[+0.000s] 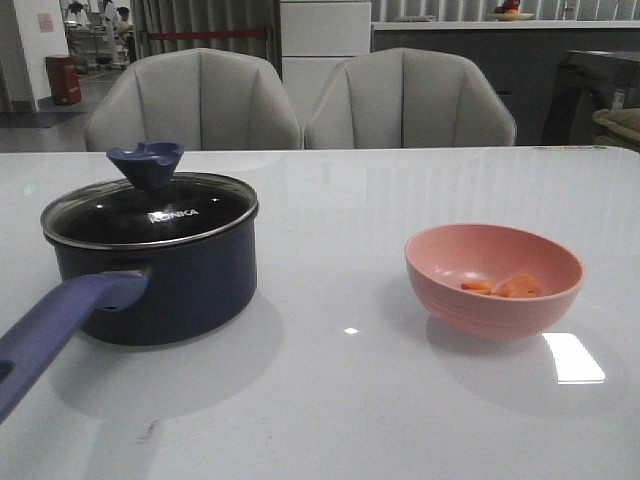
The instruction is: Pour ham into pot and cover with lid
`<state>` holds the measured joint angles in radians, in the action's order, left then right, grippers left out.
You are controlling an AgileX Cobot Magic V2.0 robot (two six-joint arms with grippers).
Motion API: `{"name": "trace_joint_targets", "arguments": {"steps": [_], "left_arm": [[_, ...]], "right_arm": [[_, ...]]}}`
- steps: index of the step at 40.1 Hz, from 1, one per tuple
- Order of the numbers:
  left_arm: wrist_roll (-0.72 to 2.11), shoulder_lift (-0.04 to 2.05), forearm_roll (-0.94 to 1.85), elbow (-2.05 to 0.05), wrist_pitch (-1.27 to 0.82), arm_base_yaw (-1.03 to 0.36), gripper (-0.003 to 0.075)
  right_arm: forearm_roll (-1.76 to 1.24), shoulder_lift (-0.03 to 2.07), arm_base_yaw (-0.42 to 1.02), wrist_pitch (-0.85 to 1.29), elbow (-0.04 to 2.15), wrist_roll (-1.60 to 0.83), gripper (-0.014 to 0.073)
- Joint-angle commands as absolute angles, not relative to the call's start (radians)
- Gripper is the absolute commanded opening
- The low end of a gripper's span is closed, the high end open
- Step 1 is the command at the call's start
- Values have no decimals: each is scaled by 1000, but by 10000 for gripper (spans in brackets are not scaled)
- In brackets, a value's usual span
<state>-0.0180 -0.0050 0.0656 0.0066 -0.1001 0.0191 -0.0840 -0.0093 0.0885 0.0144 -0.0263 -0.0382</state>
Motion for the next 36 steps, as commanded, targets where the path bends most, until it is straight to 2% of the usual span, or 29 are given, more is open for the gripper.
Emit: {"name": "trace_joint_targets", "arguments": {"steps": [1,36], "left_arm": [[-24,-27,69,39,-18,17,113],[-24,-27,69,39,8,17,113]], "right_arm": [[-73,-29,89,-69,-37,-42,138],[-73,-29,89,-69,-37,-42,138]]}}
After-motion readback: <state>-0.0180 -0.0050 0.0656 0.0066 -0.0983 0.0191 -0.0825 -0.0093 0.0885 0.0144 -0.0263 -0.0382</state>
